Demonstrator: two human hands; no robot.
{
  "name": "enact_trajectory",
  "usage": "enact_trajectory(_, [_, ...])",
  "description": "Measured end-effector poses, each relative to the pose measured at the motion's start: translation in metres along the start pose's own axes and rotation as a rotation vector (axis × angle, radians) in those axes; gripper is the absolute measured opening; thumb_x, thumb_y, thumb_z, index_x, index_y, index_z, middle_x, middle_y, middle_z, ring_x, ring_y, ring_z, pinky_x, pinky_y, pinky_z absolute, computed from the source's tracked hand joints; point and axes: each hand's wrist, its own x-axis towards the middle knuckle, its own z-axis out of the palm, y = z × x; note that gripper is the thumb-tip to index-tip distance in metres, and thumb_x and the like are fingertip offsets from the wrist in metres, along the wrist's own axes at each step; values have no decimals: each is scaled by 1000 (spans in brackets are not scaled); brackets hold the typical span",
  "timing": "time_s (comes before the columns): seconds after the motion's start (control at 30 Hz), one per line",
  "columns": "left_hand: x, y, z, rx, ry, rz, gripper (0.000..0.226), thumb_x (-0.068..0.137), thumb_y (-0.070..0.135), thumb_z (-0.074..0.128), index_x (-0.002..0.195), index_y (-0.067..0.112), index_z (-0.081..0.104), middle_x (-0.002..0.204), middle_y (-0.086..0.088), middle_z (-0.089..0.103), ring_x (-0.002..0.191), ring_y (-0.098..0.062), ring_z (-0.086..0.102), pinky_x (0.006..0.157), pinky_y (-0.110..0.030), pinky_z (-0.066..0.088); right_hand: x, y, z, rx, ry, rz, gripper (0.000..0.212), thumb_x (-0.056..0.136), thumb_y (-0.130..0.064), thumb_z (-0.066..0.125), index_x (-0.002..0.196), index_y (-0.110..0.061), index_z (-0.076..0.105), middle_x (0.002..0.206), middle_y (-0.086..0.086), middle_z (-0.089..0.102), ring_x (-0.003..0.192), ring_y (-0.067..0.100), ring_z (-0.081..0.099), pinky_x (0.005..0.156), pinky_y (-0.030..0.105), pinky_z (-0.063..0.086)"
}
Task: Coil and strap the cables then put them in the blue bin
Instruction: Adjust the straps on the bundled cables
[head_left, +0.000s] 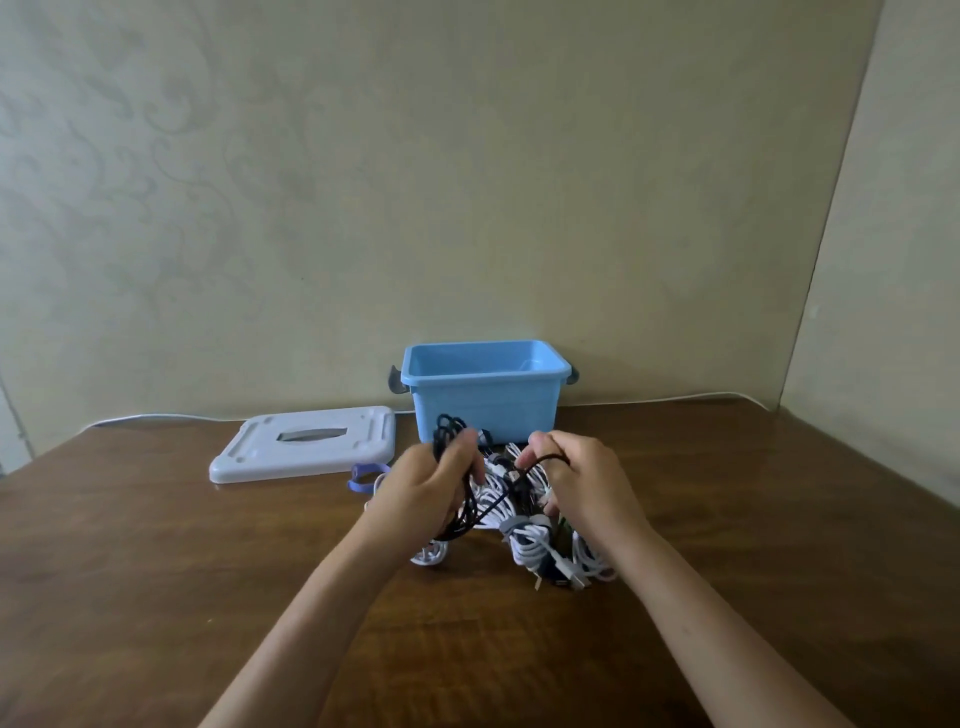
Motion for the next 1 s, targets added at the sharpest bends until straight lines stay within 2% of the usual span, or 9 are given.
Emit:
enact_trajectory(0.13, [-4, -5, 17, 310, -56, 80, 48, 99, 54, 43, 75, 16, 60, 48, 11, 41, 47, -8, 37, 50, -30, 29, -1, -2, 6, 1, 8, 12, 38, 108, -36, 41, 82, -29, 68, 56, -14, 58, 51, 1, 56, 54, 23, 39])
enact_trajectory(0.2, [-5, -6, 23, 367, -106, 94, 45, 99, 51, 47, 67, 19, 51, 50, 10, 45, 49, -10, 40, 53, -32, 32, -1, -2, 6, 46, 27, 5, 36, 108, -37, 43, 82, -29, 67, 60, -15, 61, 53, 0, 57, 54, 22, 39])
enact_trajectory(0.3, [-5, -7, 26, 430, -189, 72, 44, 98, 52, 48, 68, 21, 54, 59, 3, 54, 52, -11, 47, 54, -29, 36, -3, -4, 4, 100, 64, -35, 30, 105, -39, 50, 83, -28, 67, 68, -15, 66, 63, 1, 61, 56, 17, 40])
enact_trajectory(0.43, [-4, -2, 22, 496, -148, 34, 44, 101, 50, 44, 68, 22, 48, 56, 8, 50, 50, -5, 43, 51, -25, 32, -3, -7, -3, 79, 40, -78, 21, 99, -40, 62, 84, -26, 68, 57, -21, 58, 55, 1, 54, 52, 15, 38])
enact_trajectory(0.53, [0, -4, 11, 398, 41, 13, 47, 101, 51, 41, 64, 22, 44, 46, 12, 45, 48, -5, 41, 53, -29, 30, 0, -7, -11, 62, -98, -80, 11, 93, -38, 71, 88, -28, 73, 72, -15, 72, 70, 0, 68, 64, 20, 53])
enact_trajectory(0.7, [3, -4, -2, 160, 180, -9, 43, 100, 55, 34, 74, 26, 52, 45, 20, 50, 51, 0, 45, 55, -26, 34, -7, -15, -9, 252, -329, -93, 11, 98, -24, 66, 101, -19, 75, 83, -4, 77, 80, 7, 73, 76, 21, 54])
enact_trajectory(0.8, [3, -7, 2, 57, 121, -5, 52, 94, 65, 37, 79, 21, 60, 52, 17, 56, 56, -2, 52, 59, -28, 40, -11, -20, 1, 250, -290, -130, 12, 98, -24, 66, 101, -19, 76, 83, -6, 77, 80, 7, 73, 77, 23, 57])
enact_trajectory(0.93, [0, -15, 16, 108, -34, 83, 76, 74, 87, 48, 87, 14, 64, 69, 6, 63, 66, -12, 61, 63, -38, 51, -18, -21, 15, 105, -144, -195, 11, 96, -15, 68, 97, -22, 77, 80, -18, 72, 83, -2, 71, 73, 13, 53])
enact_trajectory(1.0, [3, -17, 17, 96, -15, 74, 77, 73, 89, 45, 90, 17, 65, 72, 8, 66, 69, -11, 63, 67, -39, 53, -20, -20, 18, 123, -122, -178, 12, 95, -18, 70, 103, -24, 76, 81, -21, 70, 85, 0, 72, 75, 13, 55])
